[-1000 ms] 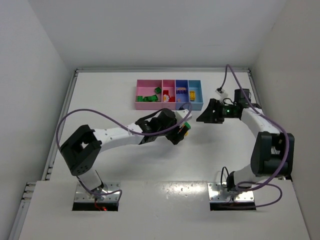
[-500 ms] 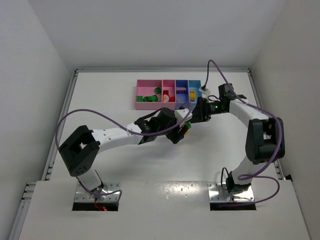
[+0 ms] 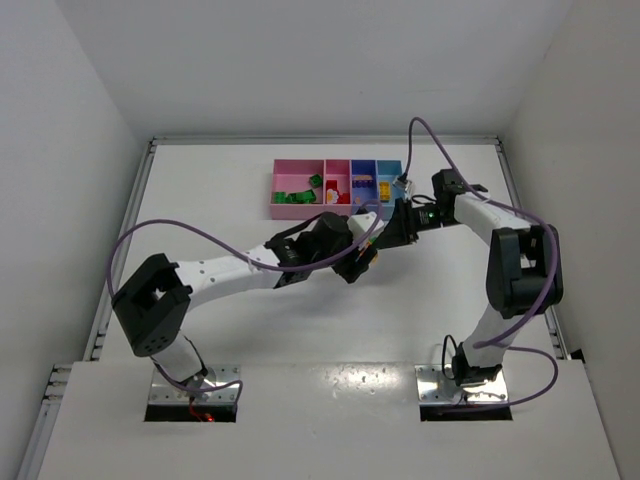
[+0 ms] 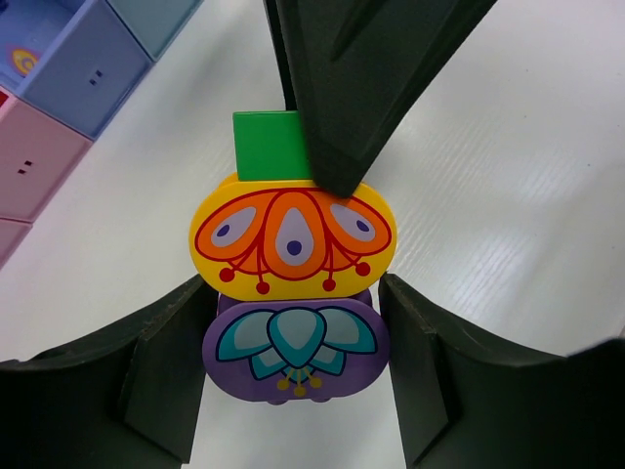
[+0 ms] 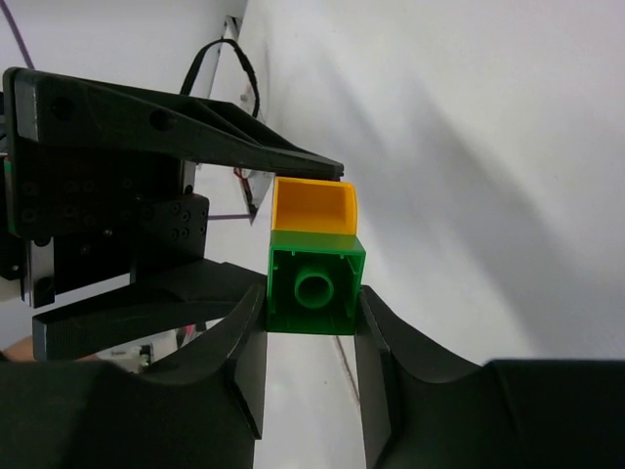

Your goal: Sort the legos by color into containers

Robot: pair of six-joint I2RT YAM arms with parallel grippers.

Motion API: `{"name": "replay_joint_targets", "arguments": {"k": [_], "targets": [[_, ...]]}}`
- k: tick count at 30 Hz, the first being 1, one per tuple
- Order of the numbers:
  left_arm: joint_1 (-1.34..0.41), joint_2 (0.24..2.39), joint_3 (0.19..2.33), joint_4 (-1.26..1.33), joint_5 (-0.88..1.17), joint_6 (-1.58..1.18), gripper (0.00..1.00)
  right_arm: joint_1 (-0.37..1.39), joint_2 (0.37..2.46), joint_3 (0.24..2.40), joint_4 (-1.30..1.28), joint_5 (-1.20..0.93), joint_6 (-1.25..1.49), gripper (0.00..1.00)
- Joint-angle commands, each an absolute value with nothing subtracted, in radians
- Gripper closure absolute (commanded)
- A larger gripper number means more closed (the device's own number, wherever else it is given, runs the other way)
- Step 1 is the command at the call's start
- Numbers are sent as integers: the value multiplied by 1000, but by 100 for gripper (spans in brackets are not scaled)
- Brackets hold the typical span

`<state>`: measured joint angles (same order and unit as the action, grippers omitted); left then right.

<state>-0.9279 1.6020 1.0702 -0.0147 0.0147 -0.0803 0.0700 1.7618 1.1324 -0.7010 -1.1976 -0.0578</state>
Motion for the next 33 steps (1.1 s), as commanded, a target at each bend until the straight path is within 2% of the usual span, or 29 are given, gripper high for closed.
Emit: {"name": "replay_joint_targets", "arguments": {"k": [1,2,6,14,19,27,33], "targets": [[-920,1545,1101,23,-12,-66,79,80,1759,1169,-718,-1342,-106,82],[-920,1545,1088,23,-21,-66,79,80,1759,1169,-718,-1367,-106,87],[-910,1493,1023,23,-43,-66,80,58,1759,1192,-718,-1413,-83,96],[-827,1353,879,-34,-74,-101,84,23,1792,1340,-698,-1353,-54,98],[-672,1318,845,-58,-22,-185,84,26,1824,1428,-611,-1299,30,100],[-479,1328,912,-37,41,-357,86,46,1815,1477,-419,-1116,210,100],[-442,1443,1077,-28,67,-379,86,37,1738,1427,-367,-991,219,100]]}}
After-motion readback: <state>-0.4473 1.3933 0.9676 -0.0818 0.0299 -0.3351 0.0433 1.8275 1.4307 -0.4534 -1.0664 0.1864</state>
